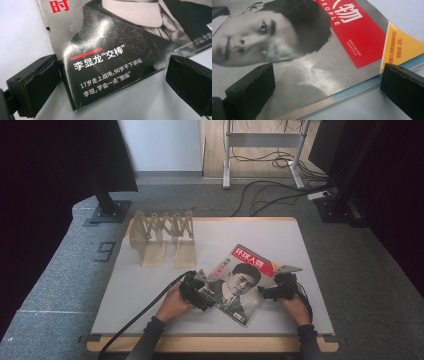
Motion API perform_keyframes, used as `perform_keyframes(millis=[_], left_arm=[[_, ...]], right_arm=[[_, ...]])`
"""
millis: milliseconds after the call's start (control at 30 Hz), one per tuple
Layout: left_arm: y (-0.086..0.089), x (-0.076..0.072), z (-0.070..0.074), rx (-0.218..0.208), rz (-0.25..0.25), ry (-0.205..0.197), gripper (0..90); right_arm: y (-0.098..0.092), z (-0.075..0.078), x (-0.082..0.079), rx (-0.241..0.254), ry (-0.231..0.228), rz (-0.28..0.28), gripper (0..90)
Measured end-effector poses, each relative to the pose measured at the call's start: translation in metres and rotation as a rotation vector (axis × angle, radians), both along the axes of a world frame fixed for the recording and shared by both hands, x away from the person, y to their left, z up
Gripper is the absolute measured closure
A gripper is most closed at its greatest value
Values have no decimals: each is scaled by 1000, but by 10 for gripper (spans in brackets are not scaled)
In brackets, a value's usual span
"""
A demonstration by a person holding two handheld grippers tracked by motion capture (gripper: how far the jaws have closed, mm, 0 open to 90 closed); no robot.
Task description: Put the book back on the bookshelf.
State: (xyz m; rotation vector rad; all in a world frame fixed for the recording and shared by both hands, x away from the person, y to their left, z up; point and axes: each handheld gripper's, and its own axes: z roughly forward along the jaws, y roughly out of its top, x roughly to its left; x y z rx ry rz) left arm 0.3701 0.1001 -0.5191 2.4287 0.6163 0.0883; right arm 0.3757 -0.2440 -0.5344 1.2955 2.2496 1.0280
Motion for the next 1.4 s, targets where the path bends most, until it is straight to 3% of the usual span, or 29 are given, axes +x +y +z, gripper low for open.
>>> perform_keyframes(millis=[367,633,767,900,1167,1400], left_arm=[[-2,-32,0,-29,-29,22,0],[-7,-43,0,-28,-47,19,0],[-5,-39,1,-42,-40,36,0],[2,-31,0,9,3,-10,0],[12,-24,-2,1,39,-46,0],[15,-21,-1,-12,59,-62,0]], right_arm=[[2,0,21,-6,2,22,0],[7,0,34,-11,2,24,0],[7,0,35,-9,-1,28,0],[3,1,32,-11,-2,41,11],[-3,5,31,-17,-5,36,24],[-8,9,39,-34,1,28,59]])
